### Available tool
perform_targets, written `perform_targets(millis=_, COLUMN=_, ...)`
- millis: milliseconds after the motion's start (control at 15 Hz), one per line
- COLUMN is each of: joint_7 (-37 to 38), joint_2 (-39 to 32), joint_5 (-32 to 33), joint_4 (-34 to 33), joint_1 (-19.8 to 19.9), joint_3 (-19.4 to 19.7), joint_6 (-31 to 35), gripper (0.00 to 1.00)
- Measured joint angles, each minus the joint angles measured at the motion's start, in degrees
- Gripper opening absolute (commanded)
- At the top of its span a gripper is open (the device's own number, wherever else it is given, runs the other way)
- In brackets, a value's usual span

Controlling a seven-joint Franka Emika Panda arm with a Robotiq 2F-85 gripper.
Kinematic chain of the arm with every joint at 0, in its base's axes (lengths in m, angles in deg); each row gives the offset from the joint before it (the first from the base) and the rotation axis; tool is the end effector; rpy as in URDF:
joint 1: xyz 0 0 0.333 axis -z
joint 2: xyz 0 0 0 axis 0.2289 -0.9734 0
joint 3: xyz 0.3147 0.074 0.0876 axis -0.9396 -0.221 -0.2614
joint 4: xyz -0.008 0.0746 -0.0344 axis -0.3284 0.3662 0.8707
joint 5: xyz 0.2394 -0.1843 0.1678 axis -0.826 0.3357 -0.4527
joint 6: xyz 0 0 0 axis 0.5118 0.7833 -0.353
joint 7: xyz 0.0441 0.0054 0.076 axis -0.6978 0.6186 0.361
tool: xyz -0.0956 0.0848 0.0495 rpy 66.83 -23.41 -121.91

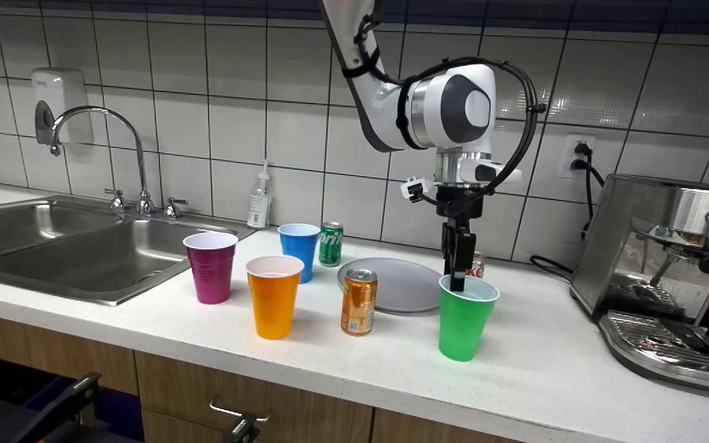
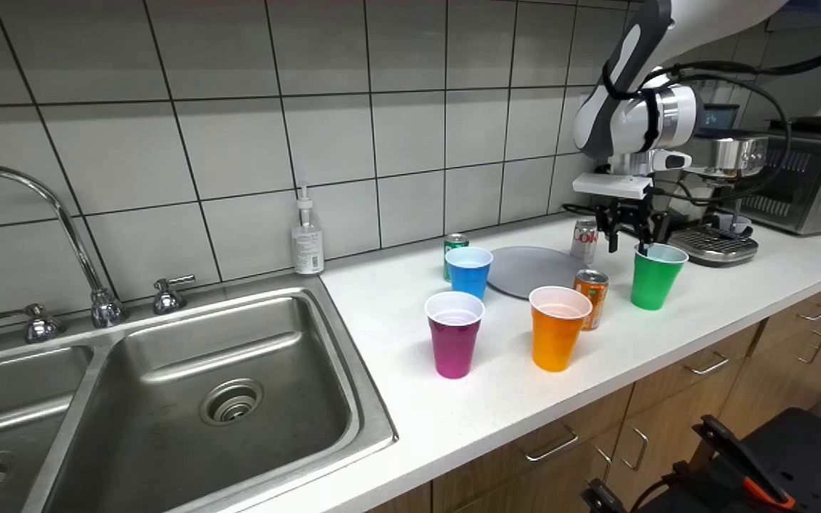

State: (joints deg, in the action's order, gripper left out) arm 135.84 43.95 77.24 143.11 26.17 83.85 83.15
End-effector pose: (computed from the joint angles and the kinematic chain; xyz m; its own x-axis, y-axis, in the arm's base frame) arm 0.5183 -0.3114 0.2514 0.1751 -0.9811 0.0819 -0.9776 -0.1634 0.1325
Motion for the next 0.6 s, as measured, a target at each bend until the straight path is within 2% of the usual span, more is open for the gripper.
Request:
perform_targets(millis=267, joint_7=-0.02, joint_2=0.00, joint_5=0.01, joint_4=0.00, joint_1=0.00, joint_3=0.00, joint_6=0.11, gripper=0.05)
perform_targets(millis=333, joint_7=-0.04, joint_2=0.00, joint_5=0.02, joint_4=0.00, joint_1=0.00, joint_3=0.00, joint_6=0.13, gripper=0.00)
perform_targets(millis=600, joint_7=-1.23, joint_2=0.50, joint_5=0.28, joint_4=-0.02, joint_1=0.00, joint_3=0.12, joint_6=0.14, gripper=0.01)
